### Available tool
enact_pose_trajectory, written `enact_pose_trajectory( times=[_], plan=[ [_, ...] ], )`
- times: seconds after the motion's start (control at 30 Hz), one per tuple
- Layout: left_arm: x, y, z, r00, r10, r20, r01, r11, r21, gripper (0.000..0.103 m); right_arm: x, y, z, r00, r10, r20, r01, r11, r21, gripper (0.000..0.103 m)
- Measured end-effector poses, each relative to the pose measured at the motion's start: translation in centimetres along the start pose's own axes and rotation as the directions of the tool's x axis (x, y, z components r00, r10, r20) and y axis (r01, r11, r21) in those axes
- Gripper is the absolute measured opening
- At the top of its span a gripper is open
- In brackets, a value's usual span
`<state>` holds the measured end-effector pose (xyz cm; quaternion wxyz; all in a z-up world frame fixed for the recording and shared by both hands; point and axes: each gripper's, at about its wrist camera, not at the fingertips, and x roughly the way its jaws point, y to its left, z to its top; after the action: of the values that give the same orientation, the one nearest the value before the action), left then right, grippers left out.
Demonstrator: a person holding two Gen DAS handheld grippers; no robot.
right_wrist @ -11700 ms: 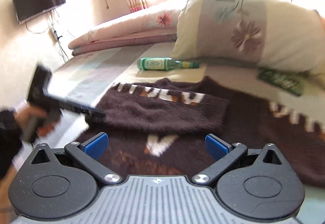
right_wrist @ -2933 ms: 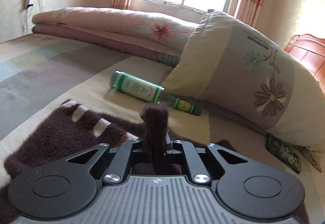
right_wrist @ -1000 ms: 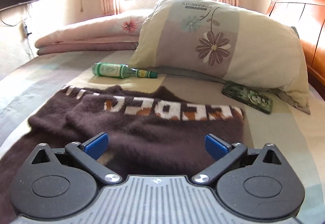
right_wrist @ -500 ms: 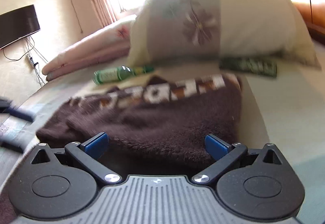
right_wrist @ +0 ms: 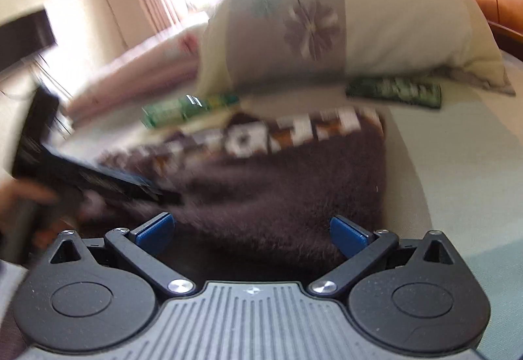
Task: Fold clothes
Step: 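Open the right gripper and withdraw it from the folded sleeve, then press the folded striped sleeve flat with the left gripper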
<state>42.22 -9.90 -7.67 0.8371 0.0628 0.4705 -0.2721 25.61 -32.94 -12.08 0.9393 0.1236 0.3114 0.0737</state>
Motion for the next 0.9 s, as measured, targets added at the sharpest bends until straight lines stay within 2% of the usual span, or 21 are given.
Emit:
enact_pose_trajectory(
  times=[0.07,0.1,0.17,0.23,0.3,0.37,0.53,0.63,0.73,0.9],
  plan=[
    [-0.7,-0.4,0.9,1.000,0.005,-0.015,-0.005,1.000,-0.021,0.093,-0.8,1.2,-0.3,0.999,-0.038,0.018,0.039,0.998,-0.052,0.103],
    [-1.2,-0.7,1.7,1.000,-0.023,-0.006,0.023,1.000,-0.022,0.093,-1.4,1.9,-0.4,0.998,-0.053,0.033,0.056,0.995,-0.080,0.103],
    [-2.3,-2.3,3.4,0.993,-0.112,0.030,0.112,0.994,0.003,0.094,-2.5,3.0,-0.5,0.996,-0.040,0.083,0.050,0.990,-0.129,0.103],
    [-2.8,-4.2,5.2,0.979,-0.197,0.042,0.197,0.980,0.010,0.094,-1.4,2.9,-0.8,0.996,-0.081,0.047,0.086,0.987,-0.137,0.103],
    [-2.2,-6.6,7.0,0.954,-0.300,0.018,0.300,0.954,0.012,0.094,-0.2,2.5,-1.2,0.992,-0.127,0.004,0.126,0.981,-0.147,0.103],
    [-0.9,-9.3,8.3,0.921,-0.389,-0.030,0.390,0.921,0.014,0.094,0.0,2.5,-1.3,0.990,-0.138,0.003,0.136,0.977,-0.164,0.103],
    [4.7,-14.7,9.4,0.848,-0.502,-0.170,0.510,0.860,0.007,0.094,-0.5,2.4,-1.4,0.993,-0.121,0.002,0.119,0.982,-0.147,0.103],
    [8.5,-16.1,9.3,0.850,-0.468,-0.241,0.481,0.877,-0.005,0.094,-0.7,2.4,-1.5,0.993,-0.119,0.002,0.118,0.984,-0.134,0.103],
    [10.4,-16.1,10.1,0.851,-0.478,-0.218,0.489,0.872,-0.007,0.094,-0.7,2.6,-1.7,0.992,-0.128,0.000,0.127,0.983,-0.136,0.103],
    [11.1,-16.3,11.8,0.880,-0.447,-0.160,0.449,0.893,-0.022,0.094,-1.0,2.9,-1.6,0.992,-0.124,-0.002,0.123,0.984,-0.133,0.103]
  ],
)
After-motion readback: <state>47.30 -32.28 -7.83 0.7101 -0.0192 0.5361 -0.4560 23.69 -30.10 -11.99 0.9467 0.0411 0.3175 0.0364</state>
